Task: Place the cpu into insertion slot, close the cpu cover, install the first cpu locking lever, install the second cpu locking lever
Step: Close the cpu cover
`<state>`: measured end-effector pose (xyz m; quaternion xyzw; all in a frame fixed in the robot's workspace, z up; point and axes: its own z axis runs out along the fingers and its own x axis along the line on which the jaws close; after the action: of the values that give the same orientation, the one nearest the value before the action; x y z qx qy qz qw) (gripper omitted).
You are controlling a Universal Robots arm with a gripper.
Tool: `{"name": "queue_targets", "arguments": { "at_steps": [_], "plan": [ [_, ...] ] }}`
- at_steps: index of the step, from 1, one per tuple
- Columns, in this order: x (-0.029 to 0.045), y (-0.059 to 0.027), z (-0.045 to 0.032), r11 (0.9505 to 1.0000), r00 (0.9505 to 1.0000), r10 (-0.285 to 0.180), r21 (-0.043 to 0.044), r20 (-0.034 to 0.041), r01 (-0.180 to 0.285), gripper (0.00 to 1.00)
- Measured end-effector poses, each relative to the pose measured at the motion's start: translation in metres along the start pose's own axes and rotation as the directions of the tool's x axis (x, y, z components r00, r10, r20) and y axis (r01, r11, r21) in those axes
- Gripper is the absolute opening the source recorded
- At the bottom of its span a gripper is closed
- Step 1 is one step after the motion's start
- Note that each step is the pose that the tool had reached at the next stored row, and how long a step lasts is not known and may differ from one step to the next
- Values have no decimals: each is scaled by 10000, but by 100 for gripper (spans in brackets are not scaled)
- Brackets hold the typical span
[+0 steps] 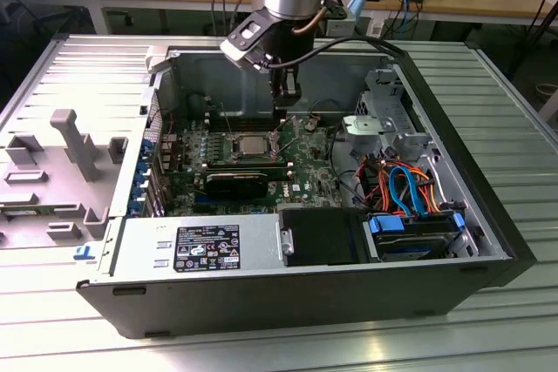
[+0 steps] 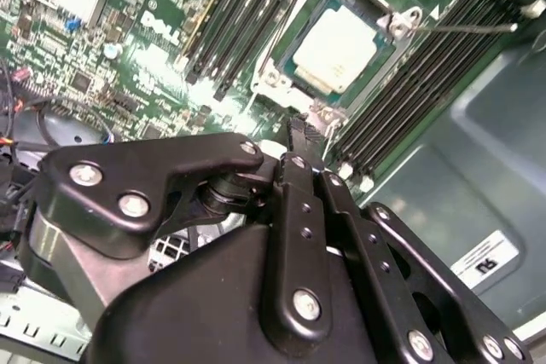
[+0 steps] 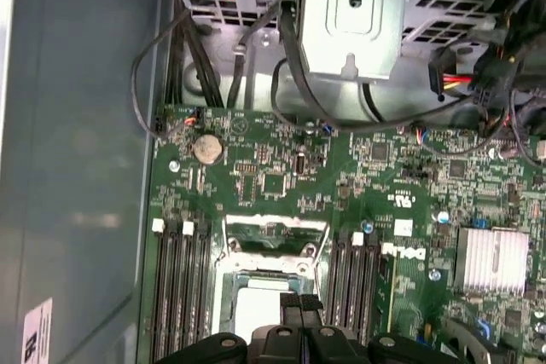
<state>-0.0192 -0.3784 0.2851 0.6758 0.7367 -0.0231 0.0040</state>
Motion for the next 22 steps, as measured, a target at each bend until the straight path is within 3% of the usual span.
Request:
{"name": "queue_targets", "arguments": {
  "at_steps": [8, 10, 12, 15, 22],
  "plan": [
    [-25, 306, 27, 10000, 10000, -4, 59, -26, 4, 11],
    [-39, 483, 55, 9999, 10000, -4, 113, -32, 5, 11],
    [-45, 592, 82, 9999, 10000, -6, 158, -38, 7, 11],
    [-38, 650, 136, 9999, 10000, -8, 171, -39, 9, 11],
    [2, 666, 270, 9999, 10000, -16, 171, -49, 17, 11]
  ]
}}
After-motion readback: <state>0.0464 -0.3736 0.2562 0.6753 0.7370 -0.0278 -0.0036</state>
